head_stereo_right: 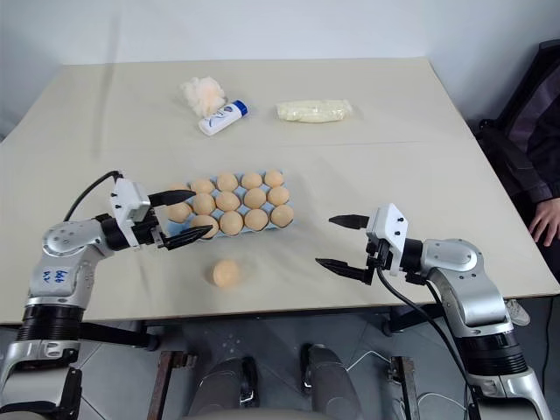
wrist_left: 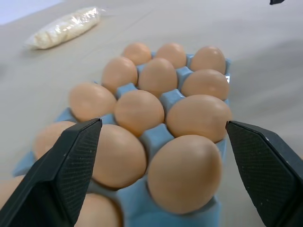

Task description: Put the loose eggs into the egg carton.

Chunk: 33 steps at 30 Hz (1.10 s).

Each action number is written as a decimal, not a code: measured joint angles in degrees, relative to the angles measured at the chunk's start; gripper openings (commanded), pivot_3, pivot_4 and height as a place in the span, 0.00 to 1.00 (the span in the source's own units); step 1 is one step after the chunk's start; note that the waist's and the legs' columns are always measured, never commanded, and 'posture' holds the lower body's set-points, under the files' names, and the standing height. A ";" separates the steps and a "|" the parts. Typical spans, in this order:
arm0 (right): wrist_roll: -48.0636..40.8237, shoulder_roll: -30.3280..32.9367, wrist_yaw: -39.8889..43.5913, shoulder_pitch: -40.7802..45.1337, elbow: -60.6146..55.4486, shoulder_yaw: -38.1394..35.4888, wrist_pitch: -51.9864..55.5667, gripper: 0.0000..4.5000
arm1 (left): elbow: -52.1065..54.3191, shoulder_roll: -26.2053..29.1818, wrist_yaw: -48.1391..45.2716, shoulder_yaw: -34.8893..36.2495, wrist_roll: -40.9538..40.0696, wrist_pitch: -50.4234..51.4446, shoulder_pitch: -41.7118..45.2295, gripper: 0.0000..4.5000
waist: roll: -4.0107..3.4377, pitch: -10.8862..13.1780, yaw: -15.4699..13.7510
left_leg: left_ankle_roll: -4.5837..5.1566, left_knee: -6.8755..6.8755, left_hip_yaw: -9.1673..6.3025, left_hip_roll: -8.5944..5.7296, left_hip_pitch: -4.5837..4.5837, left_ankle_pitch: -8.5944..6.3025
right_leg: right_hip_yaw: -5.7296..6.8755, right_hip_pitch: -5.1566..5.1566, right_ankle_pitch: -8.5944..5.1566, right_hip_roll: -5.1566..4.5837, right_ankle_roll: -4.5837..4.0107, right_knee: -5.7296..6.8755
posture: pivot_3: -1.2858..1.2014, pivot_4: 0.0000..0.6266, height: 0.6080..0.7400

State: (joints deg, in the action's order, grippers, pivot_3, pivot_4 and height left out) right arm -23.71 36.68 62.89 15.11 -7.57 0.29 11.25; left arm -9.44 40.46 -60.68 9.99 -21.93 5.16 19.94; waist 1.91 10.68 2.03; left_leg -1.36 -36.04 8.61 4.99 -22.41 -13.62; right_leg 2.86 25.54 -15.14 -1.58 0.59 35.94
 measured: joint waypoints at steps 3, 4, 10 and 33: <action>0.03 0.13 0.05 -0.68 0.11 -0.09 -0.01 1.00 | 2.52 6.69 -4.43 4.64 -2.29 1.03 -5.76 0.99 | 0.00 0.00 0.14 | -0.15 0.07 0.01 0.11 0.06 -0.09 | 0.08 0.02 -0.09 0.05 -0.16 0.02 | 0.52 0.24 1.00; 0.05 0.24 0.08 -0.81 0.17 -0.12 -0.01 1.00 | 2.64 8.23 -6.07 5.62 -2.58 0.71 -7.40 0.99 | -0.01 0.00 0.05 | -0.30 0.09 0.01 0.12 0.10 -0.18 | 0.09 0.02 -0.12 0.05 -0.20 0.02 | 0.52 0.24 1.00; 0.09 0.65 1.88 -1.12 0.86 -0.26 -1.55 1.00 | -0.48 12.43 -18.35 8.40 -3.13 -6.32 -16.37 0.99 | -0.02 0.01 -0.47 | -0.46 0.06 0.02 0.42 0.07 -0.30 | 0.17 0.03 -0.41 0.06 -0.69 -0.19 | 0.52 0.24 1.00; 1.56 0.68 4.22 -1.98 1.27 0.12 -6.40 1.00 | 8.15 3.28 -15.12 -9.58 0.87 -4.00 -6.93 0.99 | -0.01 0.00 -0.39 | -0.39 -0.04 0.20 0.38 0.13 -0.37 | 0.00 0.02 -0.25 0.27 -0.40 -0.06 | 0.52 0.24 1.00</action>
State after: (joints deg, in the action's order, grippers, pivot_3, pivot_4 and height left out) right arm -22.15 37.36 67.10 13.14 -6.31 0.41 4.85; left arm -1.29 43.74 -75.80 0.41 -21.06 1.16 13.00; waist 1.90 10.69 1.65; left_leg -1.75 -36.07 8.81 5.37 -22.28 -13.99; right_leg 2.86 25.57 -15.39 -1.31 0.19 35.89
